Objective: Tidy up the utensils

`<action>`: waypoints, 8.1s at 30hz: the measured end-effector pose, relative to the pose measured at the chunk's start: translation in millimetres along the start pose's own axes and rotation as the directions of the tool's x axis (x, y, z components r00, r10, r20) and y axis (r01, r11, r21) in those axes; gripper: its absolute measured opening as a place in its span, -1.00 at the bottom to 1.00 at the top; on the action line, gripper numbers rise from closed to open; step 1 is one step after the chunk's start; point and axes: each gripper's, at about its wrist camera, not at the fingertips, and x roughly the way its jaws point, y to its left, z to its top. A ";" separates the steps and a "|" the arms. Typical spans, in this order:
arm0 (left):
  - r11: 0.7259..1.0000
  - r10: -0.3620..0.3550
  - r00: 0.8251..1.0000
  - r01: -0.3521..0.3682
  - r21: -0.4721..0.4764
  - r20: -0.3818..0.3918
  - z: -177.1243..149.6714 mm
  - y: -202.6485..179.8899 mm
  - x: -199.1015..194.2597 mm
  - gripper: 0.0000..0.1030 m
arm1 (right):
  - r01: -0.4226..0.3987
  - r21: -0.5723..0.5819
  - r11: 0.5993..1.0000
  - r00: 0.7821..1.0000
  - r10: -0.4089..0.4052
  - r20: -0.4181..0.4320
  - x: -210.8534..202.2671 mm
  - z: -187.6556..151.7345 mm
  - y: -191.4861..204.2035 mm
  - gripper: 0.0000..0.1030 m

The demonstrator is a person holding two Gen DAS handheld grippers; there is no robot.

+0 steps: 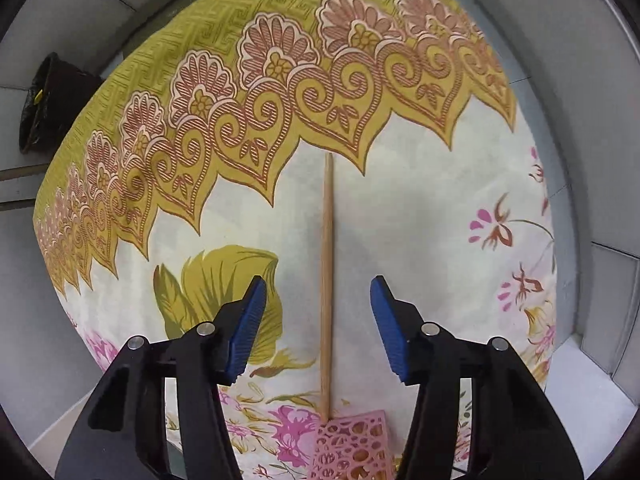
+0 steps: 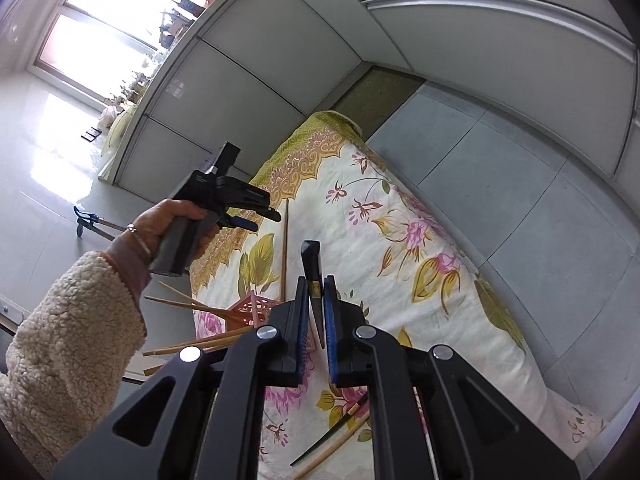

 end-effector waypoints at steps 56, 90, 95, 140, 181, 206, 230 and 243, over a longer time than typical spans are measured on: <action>0.986 -0.145 0.432 0.135 0.095 0.890 -533.5 1.6 -262.1 -0.92 | -0.061 -0.260 0.964 0.976 0.112 0.188 -224.1 -171.4 84.2 -0.81; 0.968 -0.130 0.425 0.251 0.021 0.896 -399.9 12.3 -172.2 -0.63 | -0.018 -0.317 0.948 0.982 0.076 0.171 -159.1 -124.9 110.3 -0.81; 0.951 -0.118 0.285 0.307 0.025 0.951 -464.0 31.2 -204.2 -0.23 | -0.032 -0.347 0.937 0.974 0.108 0.201 -158.6 -121.1 136.4 -0.81; 0.982 -0.088 0.193 0.184 0.052 0.977 -594.0 43.6 -176.6 0.86 | 0.124 -0.320 0.939 0.827 0.080 0.557 -140.5 -164.4 107.5 0.87; 0.806 -0.014 0.916 -0.227 0.547 0.401 -335.5 -163.7 57.2 -0.40 | 0.231 -0.084 0.969 0.972 -0.227 0.052 -71.7 -143.8 -70.4 0.87; 0.940 -0.321 0.720 0.165 0.298 0.615 -491.5 -50.7 -11.6 -0.89 | 0.348 -0.182 0.920 0.894 -0.384 -0.232 51.1 -144.1 -33.7 0.62; 0.926 -0.375 0.544 0.254 0.279 0.751 -531.1 -3.8 -58.8 -0.88 | 0.626 0.070 0.776 0.777 -0.614 -0.137 81.8 -137.7 -37.3 -0.91; 0.925 -0.371 0.475 0.268 0.270 0.798 -542.9 0.5 -74.8 -0.88 | 0.473 0.014 0.881 0.877 -0.472 0.090 7.3 -152.9 -21.8 -0.91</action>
